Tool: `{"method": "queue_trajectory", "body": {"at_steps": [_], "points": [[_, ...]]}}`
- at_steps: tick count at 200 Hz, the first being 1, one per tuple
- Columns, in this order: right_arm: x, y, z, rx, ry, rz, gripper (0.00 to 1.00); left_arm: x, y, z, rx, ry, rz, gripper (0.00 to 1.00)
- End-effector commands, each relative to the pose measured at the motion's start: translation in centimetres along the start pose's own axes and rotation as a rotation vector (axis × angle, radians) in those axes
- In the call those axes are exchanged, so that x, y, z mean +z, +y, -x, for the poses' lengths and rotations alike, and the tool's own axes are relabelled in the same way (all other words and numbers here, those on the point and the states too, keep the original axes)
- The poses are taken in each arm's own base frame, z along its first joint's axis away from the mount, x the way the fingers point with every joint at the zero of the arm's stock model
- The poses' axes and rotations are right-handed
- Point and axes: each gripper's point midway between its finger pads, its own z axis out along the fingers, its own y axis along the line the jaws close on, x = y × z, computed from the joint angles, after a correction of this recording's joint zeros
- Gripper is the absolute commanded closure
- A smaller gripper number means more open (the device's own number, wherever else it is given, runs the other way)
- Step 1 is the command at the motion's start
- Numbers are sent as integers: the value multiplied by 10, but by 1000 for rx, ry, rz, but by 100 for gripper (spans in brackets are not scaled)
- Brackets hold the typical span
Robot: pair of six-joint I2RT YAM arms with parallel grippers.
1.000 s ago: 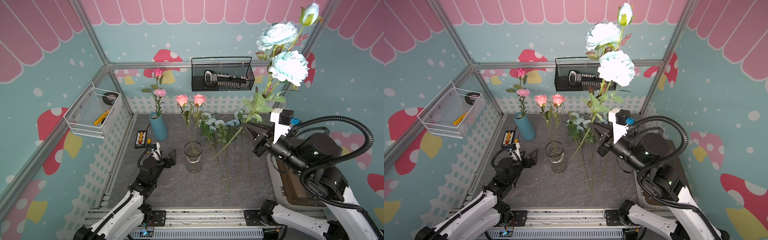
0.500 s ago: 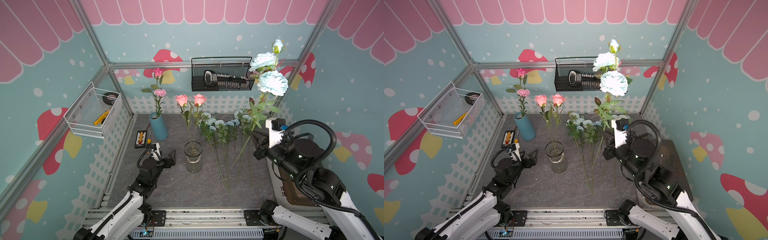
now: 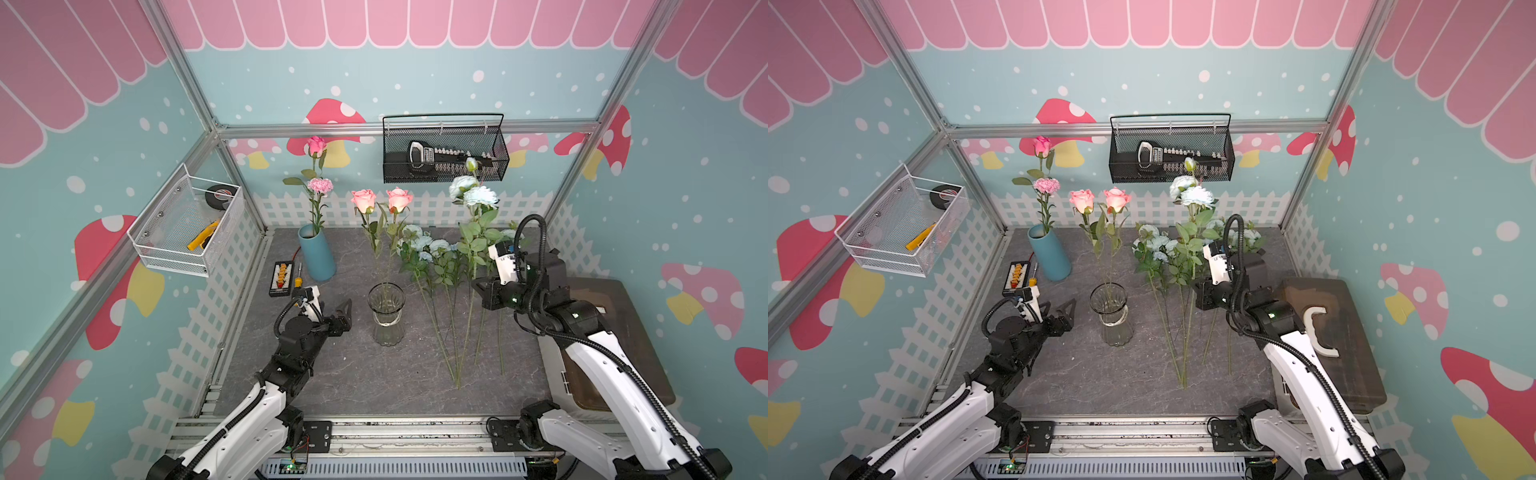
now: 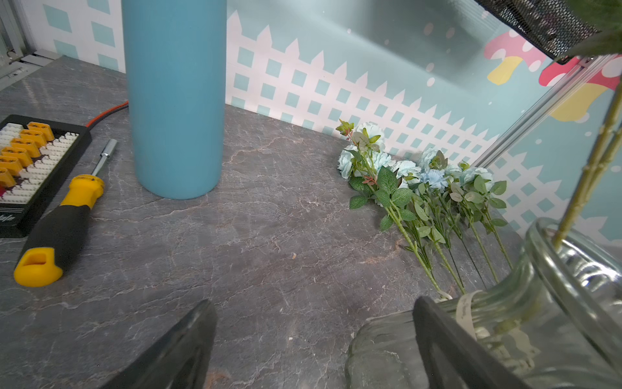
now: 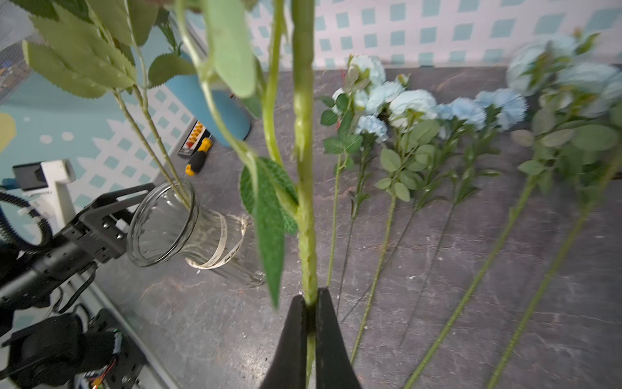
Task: Pick out blue flowers from the vase
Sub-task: Place the flower at the center of the board.
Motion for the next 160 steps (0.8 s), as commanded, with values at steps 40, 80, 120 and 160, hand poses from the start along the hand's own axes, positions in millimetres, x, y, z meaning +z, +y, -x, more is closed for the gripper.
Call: {"method": "queue_trajectory", "body": {"at_steps": [40,80,120,160], "points": [[44,22,-6,16,90,243,100,2,1,3,-14,-11,0,8],[94,21,-5,69,162,356,100,2,1,3,-14,-10,3,8],[138,14,-7,65,236,319,100,3,1,3,-15,-7,4,8],[175,22,-5,52,284,340,100,4,1,2,-15,-3,5,8]]}}
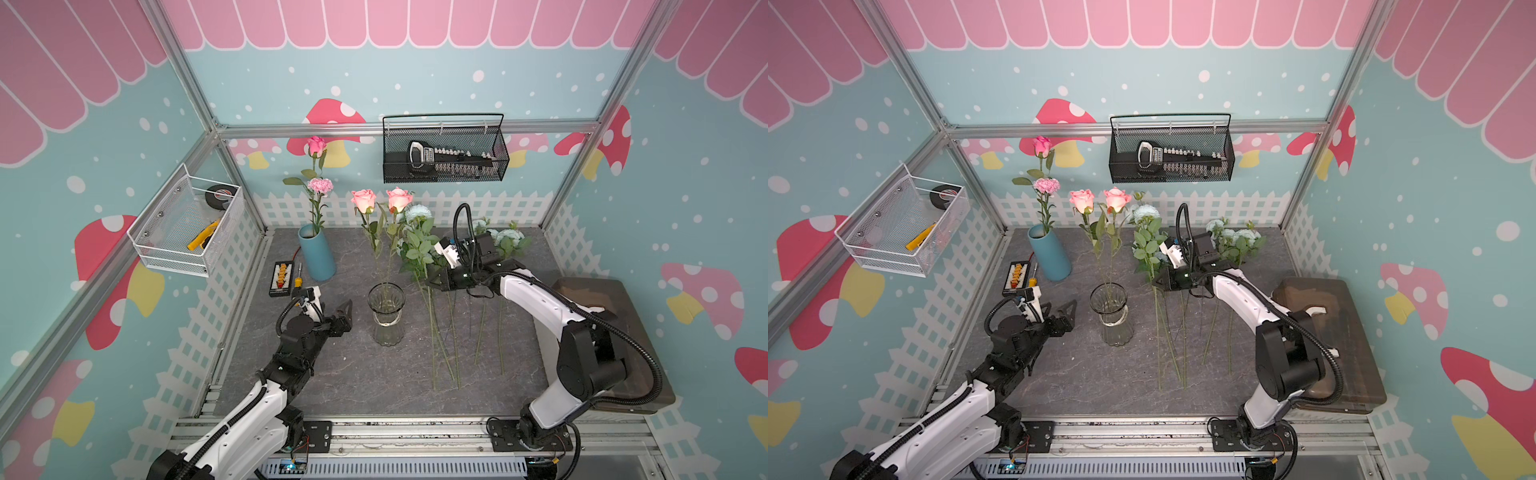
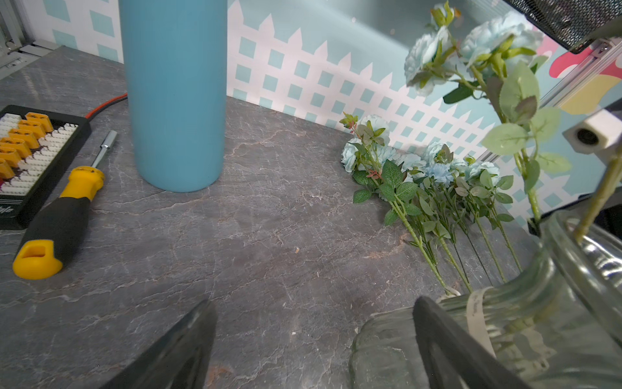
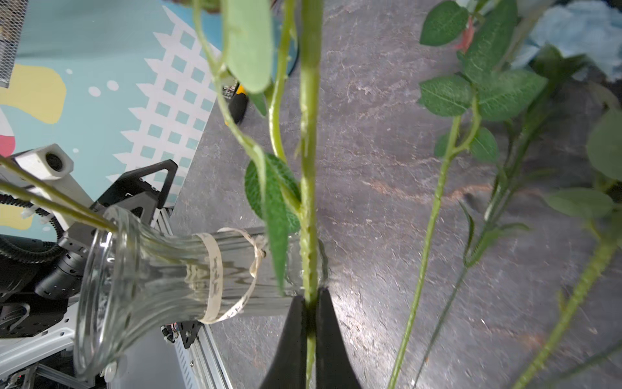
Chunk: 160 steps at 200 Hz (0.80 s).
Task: Pick out blue flowers from the vase
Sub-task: Place the flower at the center of the board.
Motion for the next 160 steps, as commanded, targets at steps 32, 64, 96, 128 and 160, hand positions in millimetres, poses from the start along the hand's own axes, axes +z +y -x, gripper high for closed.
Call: {"method": "queue_trajectory", "body": {"at_steps": [32,64,96,128,160], "points": [[48,9,14,-83,72,20,100,0,-2,10,-15,-30,-6,8],[84,-3,-2,-80,166,2,100,1,-2,9,-14,-27,-5,8],[105,-24,-12,-72,207,-48,100,1,-2,9,-14,-25,-4,8],[116,-43,-20,-64,231,-99,100,2,-1,9,-12,-22,-3,8],[120,-56,-23,-57,223,-144,100,3,-2,9,-12,-20,-3,8]]}}
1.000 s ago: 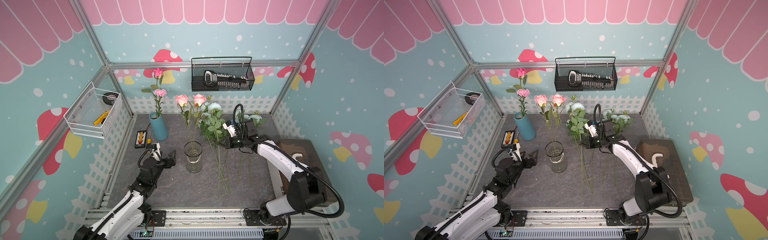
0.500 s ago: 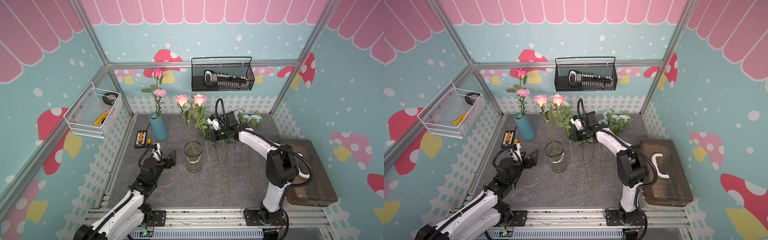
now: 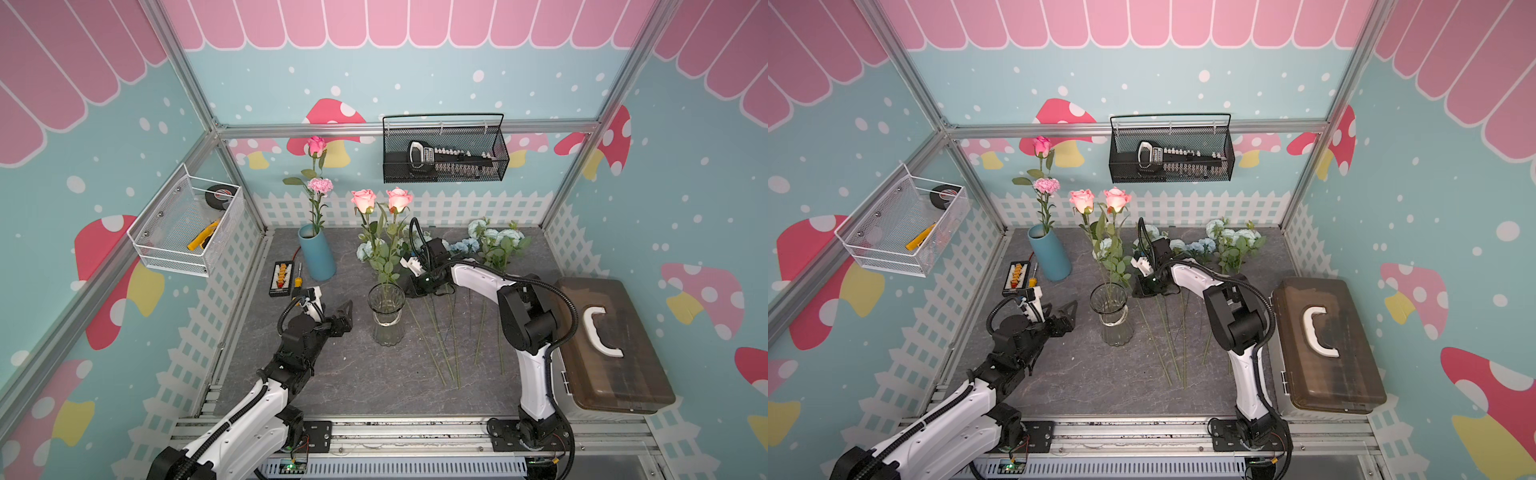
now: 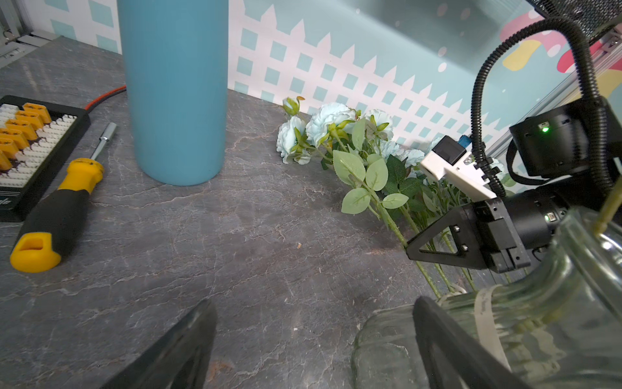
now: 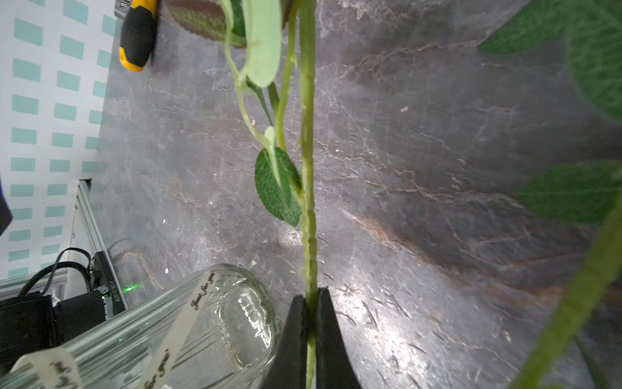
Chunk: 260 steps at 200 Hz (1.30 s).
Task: Pick out blue flowers from the vase
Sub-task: Place the flower at the center of the board.
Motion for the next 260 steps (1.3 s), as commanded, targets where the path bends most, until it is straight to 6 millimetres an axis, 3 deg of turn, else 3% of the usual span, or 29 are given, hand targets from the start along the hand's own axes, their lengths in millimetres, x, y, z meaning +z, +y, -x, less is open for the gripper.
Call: {"method": "queue_trajectory", "body": {"at_steps": [1,55,149,194,224,248,260], "points": [[0,-7,10,-31,-32,-41,100,0,-3,13,-10,-35,-9,8],[9,-31,11,47,-88,-107,100,1,-3,13,-9,-33,-9,8],[3,-69,9,152,-199,-156,100,-1,-4,13,-10,-39,-13,8],[-7,-60,21,88,-303,-125,100,-1,-3,13,-9,-39,-9,8],[-12,-47,24,33,-358,-69,80,-4,-2,16,-9,-43,0,8],[-39,-32,27,-31,-470,-54,73,-10,-3,22,-20,-27,16,7],[-64,-17,31,-87,-548,-54,70,-14,-8,24,-22,1,4,8]]}}
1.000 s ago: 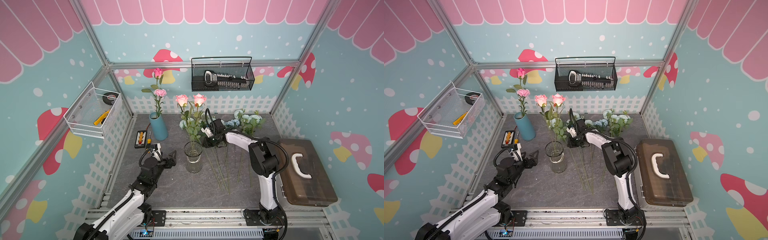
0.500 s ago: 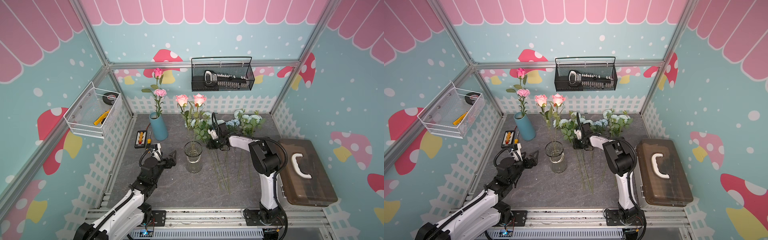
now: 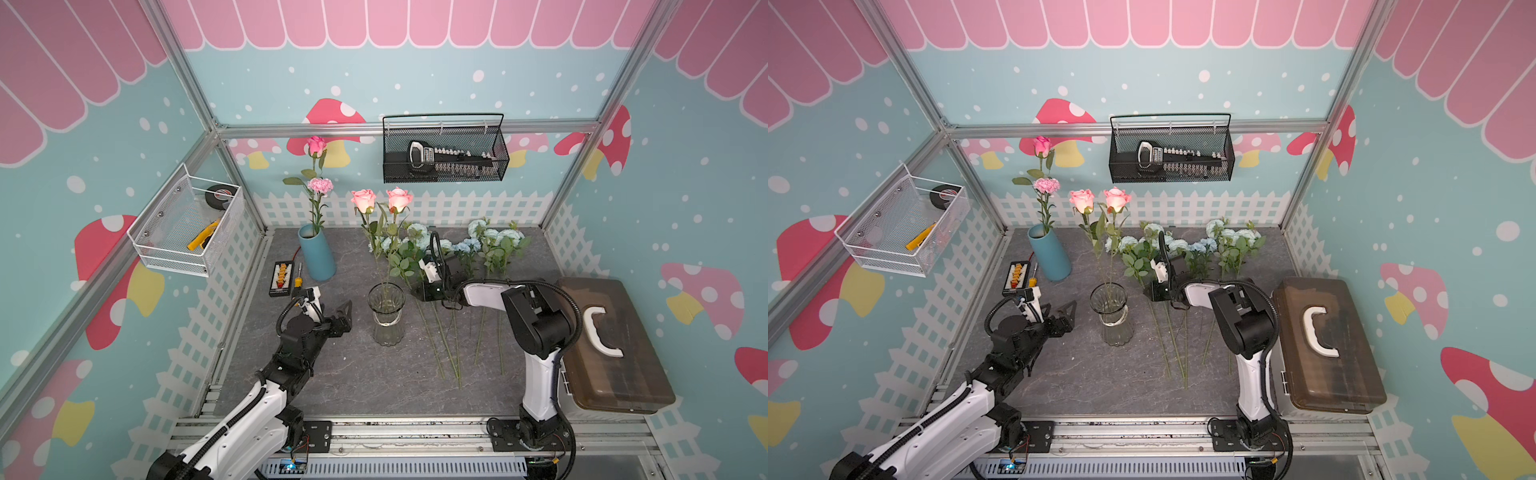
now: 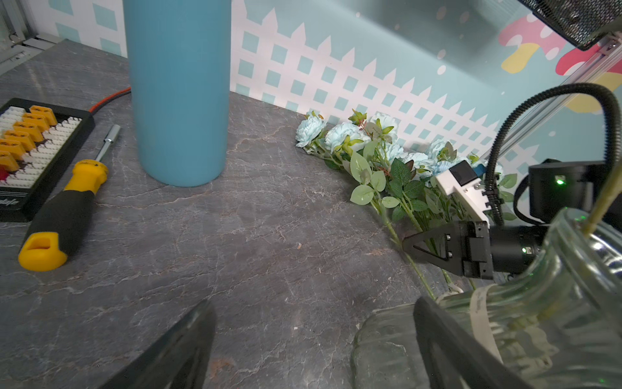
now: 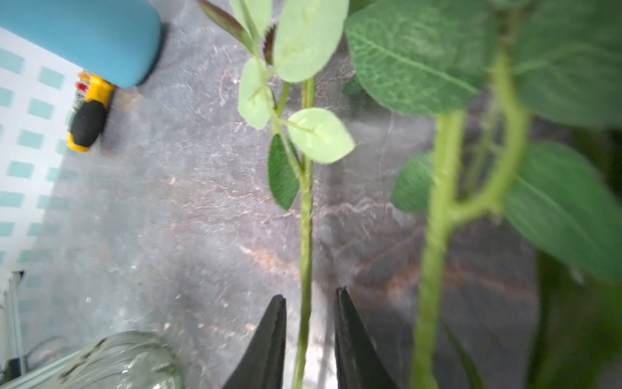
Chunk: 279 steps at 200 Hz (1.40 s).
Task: Pick out blue flowers from the vase
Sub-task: Place the flower at the center of the board, then pick up the vase from the center of the board.
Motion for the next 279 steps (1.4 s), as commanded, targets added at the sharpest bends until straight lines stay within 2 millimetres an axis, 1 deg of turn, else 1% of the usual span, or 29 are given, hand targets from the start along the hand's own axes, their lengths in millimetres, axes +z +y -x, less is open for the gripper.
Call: {"method": "queue_trajectory", "body": {"at_steps": [1,13,30,48,60,81,101,114,123,140,156,168,191,213,221,223,228,256,279], "points": [[-44,33,47,-123,-225,60,70,-8,-7,18,-22,6,0,8],[-63,41,51,-166,-290,65,67,-13,-14,23,-28,25,-21,8],[-89,50,52,-228,-367,59,65,-24,-26,38,-36,29,-53,8],[-110,47,52,-258,-427,-4,64,-35,-37,56,-35,31,-72,9],[-122,41,52,-277,-457,-61,65,-42,-44,67,-31,54,-82,9],[-141,28,50,-290,-504,-165,64,-45,-60,75,-24,151,-109,9],[-156,13,49,-280,-531,-267,60,-42,-74,73,-23,270,-147,11],[-165,0,48,-261,-542,-329,59,-39,-83,71,-20,335,-173,15],[-170,-8,47,-245,-550,-359,58,-36,-86,69,-13,374,-181,18],[-181,-19,47,-212,-574,-390,58,-30,-91,65,0,453,-188,20],[-186,-22,46,-193,-592,-392,58,-22,-98,58,-9,525,-217,23],[-184,-20,46,-189,-594,-370,58,-16,-105,52,-22,569,-247,25],[-178,-17,46,-188,-581,-341,57,-4,-109,41,-11,644,-247,29],[-175,-18,46,-183,-574,-334,58,3,-122,37,18,689,-262,31],[-174,-18,46,-182,-570,-330,58,7,-122,39,30,698,-250,31],[-174,-18,46,-182,-569,-330,58,6,-128,35,44,711,-262,31],[-173,-18,46,-182,-568,-329,58,6,-132,34,60,724,-263,32],[-172,-19,46,-176,-565,-329,58,13,-130,21,134,801,-200,36],[-172,-19,47,-175,-566,-327,57,14,-126,13,178,844,-159,39]]}}
